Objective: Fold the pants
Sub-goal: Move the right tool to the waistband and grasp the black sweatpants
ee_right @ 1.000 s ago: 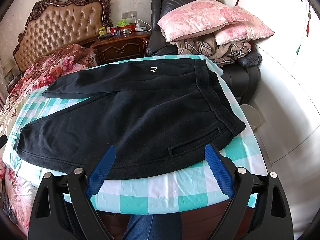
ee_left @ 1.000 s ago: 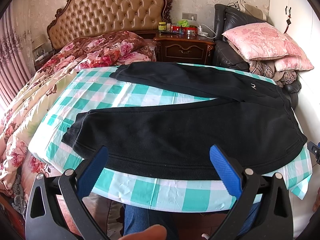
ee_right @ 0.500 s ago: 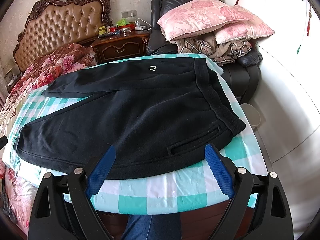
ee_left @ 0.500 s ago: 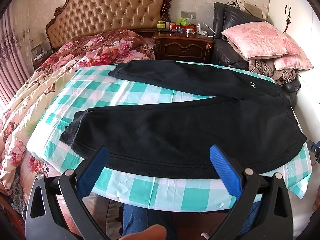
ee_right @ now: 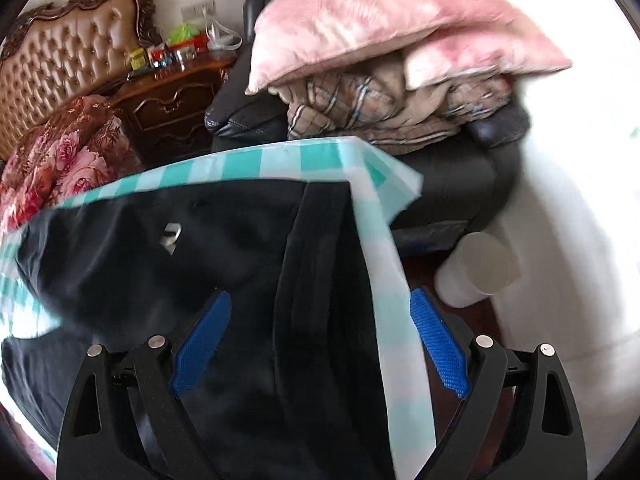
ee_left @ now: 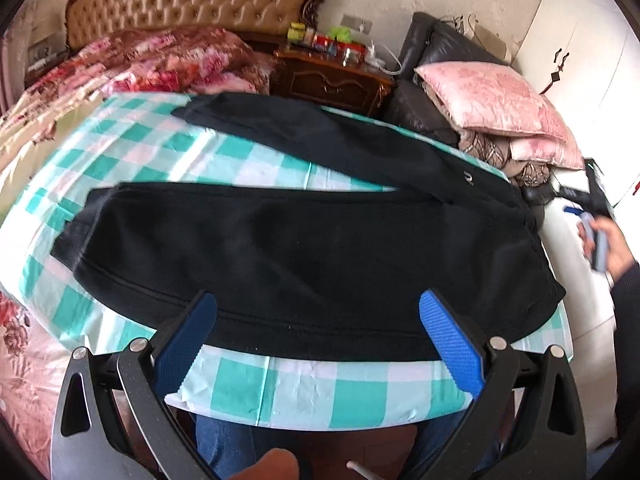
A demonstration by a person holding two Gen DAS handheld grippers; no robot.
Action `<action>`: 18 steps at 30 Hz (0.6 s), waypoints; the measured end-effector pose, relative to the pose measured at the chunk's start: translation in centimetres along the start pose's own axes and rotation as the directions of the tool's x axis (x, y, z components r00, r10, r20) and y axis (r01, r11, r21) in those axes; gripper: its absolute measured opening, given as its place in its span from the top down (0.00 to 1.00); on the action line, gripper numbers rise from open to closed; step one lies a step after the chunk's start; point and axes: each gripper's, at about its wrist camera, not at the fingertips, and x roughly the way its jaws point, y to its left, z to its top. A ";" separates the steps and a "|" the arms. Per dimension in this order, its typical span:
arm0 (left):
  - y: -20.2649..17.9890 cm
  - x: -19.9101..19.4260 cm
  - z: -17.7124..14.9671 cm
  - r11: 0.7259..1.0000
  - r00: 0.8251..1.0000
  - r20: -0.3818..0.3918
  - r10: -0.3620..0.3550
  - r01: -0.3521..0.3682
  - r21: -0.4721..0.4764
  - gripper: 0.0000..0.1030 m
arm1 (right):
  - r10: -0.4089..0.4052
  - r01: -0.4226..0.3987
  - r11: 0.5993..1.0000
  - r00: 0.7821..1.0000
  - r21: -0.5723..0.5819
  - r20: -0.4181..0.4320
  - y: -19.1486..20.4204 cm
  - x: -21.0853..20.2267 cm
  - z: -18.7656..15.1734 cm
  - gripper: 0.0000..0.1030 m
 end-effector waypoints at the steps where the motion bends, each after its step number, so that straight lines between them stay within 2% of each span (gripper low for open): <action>1: 0.2 0.3 0.1 1.000 1.000 -0.005 -0.005 0.005 -0.005 0.02 | 0.008 -0.008 1.000 1.000 0.007 -0.018 -0.5 2.1 1.7 0.15; 4: 0.9 1.6 0.8 1.000 1.000 -0.019 0.012 -0.013 -0.023 0.02 | 0.003 -0.004 0.999 0.999 -0.031 -0.037 -0.9 6.4 4.8 0.17; 10: 1.9 4.8 1.8 0.996 0.996 -0.073 0.060 -0.064 -0.057 0.02 | -0.004 -0.014 0.988 0.993 -0.156 -0.119 0.5 12.6 7.1 0.34; 11: 2.0 5.5 1.9 0.996 0.994 -0.085 0.067 -0.072 -0.058 0.02 | -0.007 -0.014 0.986 0.992 -0.168 -0.125 0.7 13.2 7.2 0.44; 12: 2.0 5.9 2.0 0.995 0.993 -0.094 0.069 -0.074 -0.060 0.02 | -0.010 -0.015 0.983 0.991 -0.183 -0.135 0.8 13.9 7.4 0.45; 14: 2.0 6.9 2.0 0.995 0.991 -0.113 0.067 -0.075 -0.067 0.02 | 0.008 -0.032 0.981 0.992 -0.191 -0.125 0.8 14.3 7.6 0.62; 18: 2.0 8.3 2.1 0.994 0.989 -0.139 0.046 -0.058 -0.088 0.02 | 0.010 -0.027 0.986 0.995 -0.167 -0.104 0.3 14.2 8.4 0.69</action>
